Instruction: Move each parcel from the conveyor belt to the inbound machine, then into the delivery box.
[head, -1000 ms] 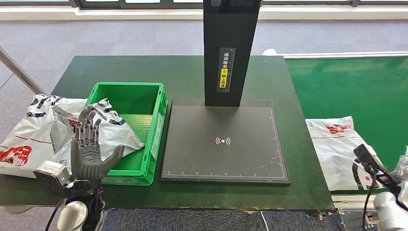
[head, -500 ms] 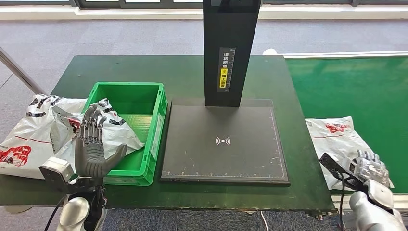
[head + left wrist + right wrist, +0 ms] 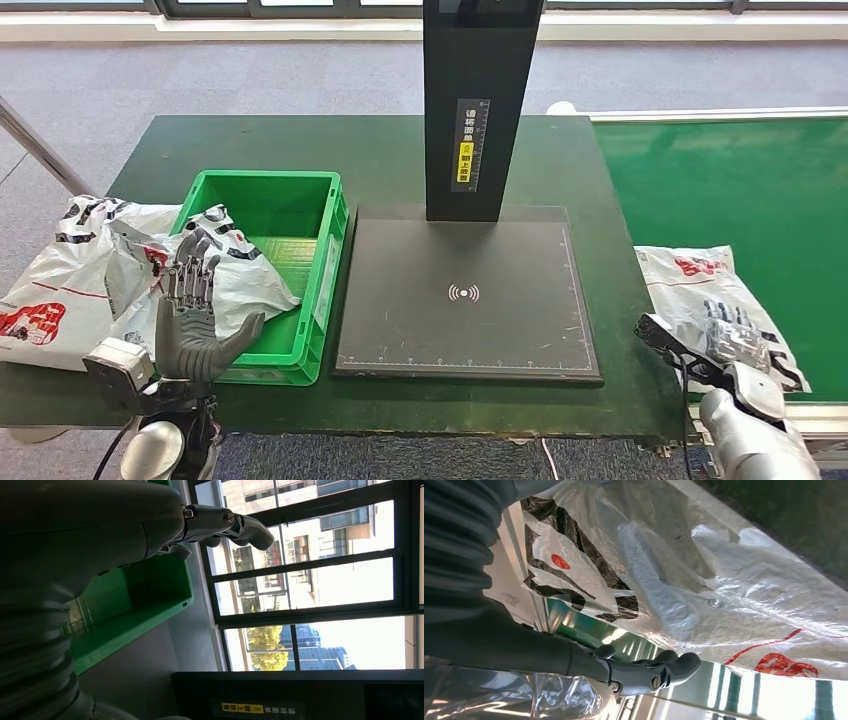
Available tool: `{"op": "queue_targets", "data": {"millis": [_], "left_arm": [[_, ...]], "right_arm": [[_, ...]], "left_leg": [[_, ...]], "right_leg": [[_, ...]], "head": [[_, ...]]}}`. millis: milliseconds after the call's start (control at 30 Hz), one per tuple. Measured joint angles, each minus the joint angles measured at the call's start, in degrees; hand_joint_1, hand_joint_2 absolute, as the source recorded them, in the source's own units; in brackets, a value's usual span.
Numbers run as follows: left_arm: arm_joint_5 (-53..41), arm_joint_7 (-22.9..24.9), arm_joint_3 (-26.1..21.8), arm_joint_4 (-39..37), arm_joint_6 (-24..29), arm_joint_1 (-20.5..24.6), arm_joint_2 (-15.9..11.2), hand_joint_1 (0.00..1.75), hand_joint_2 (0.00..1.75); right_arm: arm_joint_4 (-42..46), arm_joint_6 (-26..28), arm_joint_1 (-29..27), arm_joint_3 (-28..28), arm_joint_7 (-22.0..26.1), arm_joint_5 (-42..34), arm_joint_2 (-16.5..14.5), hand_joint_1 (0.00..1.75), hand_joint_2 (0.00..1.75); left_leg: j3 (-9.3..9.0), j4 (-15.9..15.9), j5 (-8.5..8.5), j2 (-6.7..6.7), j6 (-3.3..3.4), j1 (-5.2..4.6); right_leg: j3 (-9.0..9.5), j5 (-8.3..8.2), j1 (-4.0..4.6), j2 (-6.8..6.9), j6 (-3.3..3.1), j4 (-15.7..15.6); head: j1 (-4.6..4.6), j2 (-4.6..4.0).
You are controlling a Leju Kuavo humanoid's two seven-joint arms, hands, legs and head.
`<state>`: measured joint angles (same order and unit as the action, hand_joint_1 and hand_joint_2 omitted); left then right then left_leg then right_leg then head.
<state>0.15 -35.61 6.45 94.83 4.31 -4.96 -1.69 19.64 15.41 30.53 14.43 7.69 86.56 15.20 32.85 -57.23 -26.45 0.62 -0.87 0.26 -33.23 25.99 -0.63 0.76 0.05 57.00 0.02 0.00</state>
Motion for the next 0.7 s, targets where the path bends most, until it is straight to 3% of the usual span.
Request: {"op": "queue_targets", "data": {"millis": [100,133,367,700], "left_arm": [[-0.1,-0.1,0.1,0.2,0.0,-0.3,0.0,0.00,1.75],[-0.2,-0.1,0.2,0.4,0.0,-0.5,0.0,0.00,1.75],[-1.0,-0.1,0.4,1.8,0.0,-1.8,0.0,0.00,1.75],[-2.4,1.2,0.4,2.4,-0.3,-1.8,0.1,0.00,1.75]], "right_arm": [[-0.2,-0.5,0.5,-1.4,-0.3,0.7,-0.4,1.54,1.75],[-0.3,-1.2,0.7,-2.0,-0.5,1.0,-0.6,1.75,1.75],[-1.2,-8.8,3.2,-5.5,-1.1,2.1,-1.0,1.75,1.75],[-1.8,-11.3,4.5,-6.4,-2.5,0.5,-0.9,1.75,1.75]], "left_leg": [[0.00,0.0,0.00,0.02,0.00,0.00],[-0.01,0.0,0.00,0.02,0.00,0.00],[-0.01,0.0,0.01,0.01,0.01,0.00],[-0.01,0.0,0.03,0.01,0.03,0.00]], "right_leg": [[-0.01,0.00,0.00,-0.01,0.00,0.0],[-0.01,0.00,0.00,-0.02,0.00,0.0],[-0.02,0.00,0.00,-0.01,0.00,0.0],[-0.06,0.00,0.00,0.01,0.00,0.0]], "head": [[-0.01,0.00],[0.00,0.00],[-0.01,0.00],[-0.02,0.00]]}}
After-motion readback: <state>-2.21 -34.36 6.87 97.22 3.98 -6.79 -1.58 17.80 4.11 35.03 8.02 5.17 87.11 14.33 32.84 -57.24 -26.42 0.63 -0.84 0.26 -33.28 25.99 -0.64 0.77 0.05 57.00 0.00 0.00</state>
